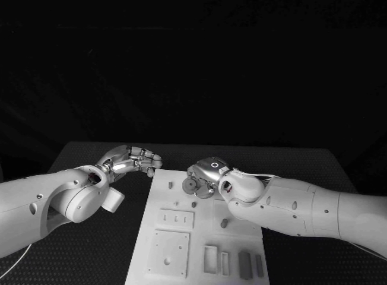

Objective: Assemble the parts on the task board

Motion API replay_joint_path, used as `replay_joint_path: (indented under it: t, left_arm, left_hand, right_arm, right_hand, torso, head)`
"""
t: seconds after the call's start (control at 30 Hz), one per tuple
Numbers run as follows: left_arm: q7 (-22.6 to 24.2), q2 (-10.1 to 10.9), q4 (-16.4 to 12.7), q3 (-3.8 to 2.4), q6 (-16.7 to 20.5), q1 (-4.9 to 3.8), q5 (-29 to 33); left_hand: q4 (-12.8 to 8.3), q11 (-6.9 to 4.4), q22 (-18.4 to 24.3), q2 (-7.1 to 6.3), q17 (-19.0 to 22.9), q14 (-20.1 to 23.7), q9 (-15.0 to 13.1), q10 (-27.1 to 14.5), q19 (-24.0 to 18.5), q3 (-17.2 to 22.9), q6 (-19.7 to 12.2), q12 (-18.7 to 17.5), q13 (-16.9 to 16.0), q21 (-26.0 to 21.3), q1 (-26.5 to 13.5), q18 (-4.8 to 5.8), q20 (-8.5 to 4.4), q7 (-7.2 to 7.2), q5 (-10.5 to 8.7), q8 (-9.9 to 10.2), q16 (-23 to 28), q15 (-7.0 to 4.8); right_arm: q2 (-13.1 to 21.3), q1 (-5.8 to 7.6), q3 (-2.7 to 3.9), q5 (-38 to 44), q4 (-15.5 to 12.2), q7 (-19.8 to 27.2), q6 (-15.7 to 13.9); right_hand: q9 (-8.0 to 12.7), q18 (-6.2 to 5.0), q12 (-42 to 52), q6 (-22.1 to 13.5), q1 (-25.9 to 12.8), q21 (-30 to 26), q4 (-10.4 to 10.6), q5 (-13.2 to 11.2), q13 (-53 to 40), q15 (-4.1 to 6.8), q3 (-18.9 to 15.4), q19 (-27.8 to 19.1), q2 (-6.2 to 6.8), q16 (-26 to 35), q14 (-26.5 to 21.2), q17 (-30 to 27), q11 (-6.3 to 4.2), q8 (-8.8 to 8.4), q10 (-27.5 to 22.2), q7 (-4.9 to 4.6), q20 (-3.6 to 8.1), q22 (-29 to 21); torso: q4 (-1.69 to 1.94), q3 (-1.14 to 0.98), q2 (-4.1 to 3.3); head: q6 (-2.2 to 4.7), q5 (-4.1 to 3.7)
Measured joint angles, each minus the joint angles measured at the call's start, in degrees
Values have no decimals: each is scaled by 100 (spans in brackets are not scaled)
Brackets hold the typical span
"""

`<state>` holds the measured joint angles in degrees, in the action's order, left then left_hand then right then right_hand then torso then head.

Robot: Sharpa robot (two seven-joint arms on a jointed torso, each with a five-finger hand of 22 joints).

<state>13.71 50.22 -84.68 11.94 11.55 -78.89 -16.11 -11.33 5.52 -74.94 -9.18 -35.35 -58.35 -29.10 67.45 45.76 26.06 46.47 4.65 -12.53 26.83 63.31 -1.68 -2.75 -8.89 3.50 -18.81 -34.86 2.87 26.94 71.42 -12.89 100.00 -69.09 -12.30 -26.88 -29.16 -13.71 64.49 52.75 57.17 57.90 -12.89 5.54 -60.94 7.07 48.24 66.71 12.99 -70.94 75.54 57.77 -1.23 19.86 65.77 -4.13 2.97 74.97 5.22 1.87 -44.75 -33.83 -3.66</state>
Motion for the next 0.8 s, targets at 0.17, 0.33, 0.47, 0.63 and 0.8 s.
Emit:
replay_joint_path:
  t: [0.17, 0.33, 0.47, 0.63, 0.8]
  left_arm:
    - [0, -8, 0, 0, -1, 0, 0]
    - [0, -19, 4, 0, -3, 0, 0]
    - [0, -24, 8, 0, -4, 0, 0]
    - [0, -25, 9, 0, -6, 0, 0]
    - [0, -27, 10, 0, -8, 0, 0]
  left_hand:
    - [0, 0, 1, 0, 3, 0, 0, 0, 0, 0, 0, 0, 0, 0, 0, 0, 0, 0, 0, 0, 0, 0]
    - [0, 0, 1, 0, 3, 0, -5, 0, 0, 0, 0, 0, -5, 0, 0, 0, 0, 0, 0, 0, 0, 0]
    - [0, 0, 1, 0, 2, 0, -5, 0, 0, 0, 0, 0, -5, 0, 0, 0, 0, 0, 0, 0, 0, 0]
    - [0, 0, 1, 0, 2, 0, -4, 0, 0, 0, 0, 0, -5, 0, 0, 0, 0, 0, 0, 0, 0, 0]
    - [0, 0, 2, 0, 2, 0, -4, 0, 0, 0, 0, 0, -4, 0, 0, 0, 0, 0, 0, 0, 0, 0]
  right_arm:
    - [-78, -6, -11, 20, 59, -4, 10]
    - [-121, -22, -21, 30, 139, -8, 21]
    - [-151, -44, -27, 35, 177, -10, 35]
    - [-189, -66, -31, 43, 270, -11, 57]
    - [-237, -78, -35, 45, 332, -4, 66]
  right_hand:
    - [0, 0, 0, 1, 0, 0, 0, 0, 0, 19, 0, 0, 0, 0, -19, 0, 0, -14, 1, 1, 0, 0]
    - [-1, 0, -1, 10, 0, 0, 0, 0, 0, 20, 0, 0, 0, 0, -20, -1, 0, -26, 1, 10, -1, 0]
    - [-1, 0, -1, 12, 0, 0, 0, 0, 5, 20, 0, -1, 0, 0, -20, -1, -15, -35, -13, 12, -2, 0]
    - [-1, -1, -1, 17, 0, 0, 0, 0, 6, 20, -1, -1, 0, -1, -20, -1, -23, -43, -5, 17, -2, 0]
    - [-11, 0, -1, 18, -16, 0, 0, 0, 21, 19, -1, -2, 16, -1, -20, -2, -23, -44, -4, 18, -3, 0]
  torso:
    - [-3, -3, 3]
    - [-3, -7, 2]
    - [-2, -7, 2]
    - [-3, -7, 0]
    - [-5, -6, 0]
  head:
    - [10, 7]
    - [23, 11]
    - [25, 12]
    - [16, 21]
    - [14, 27]
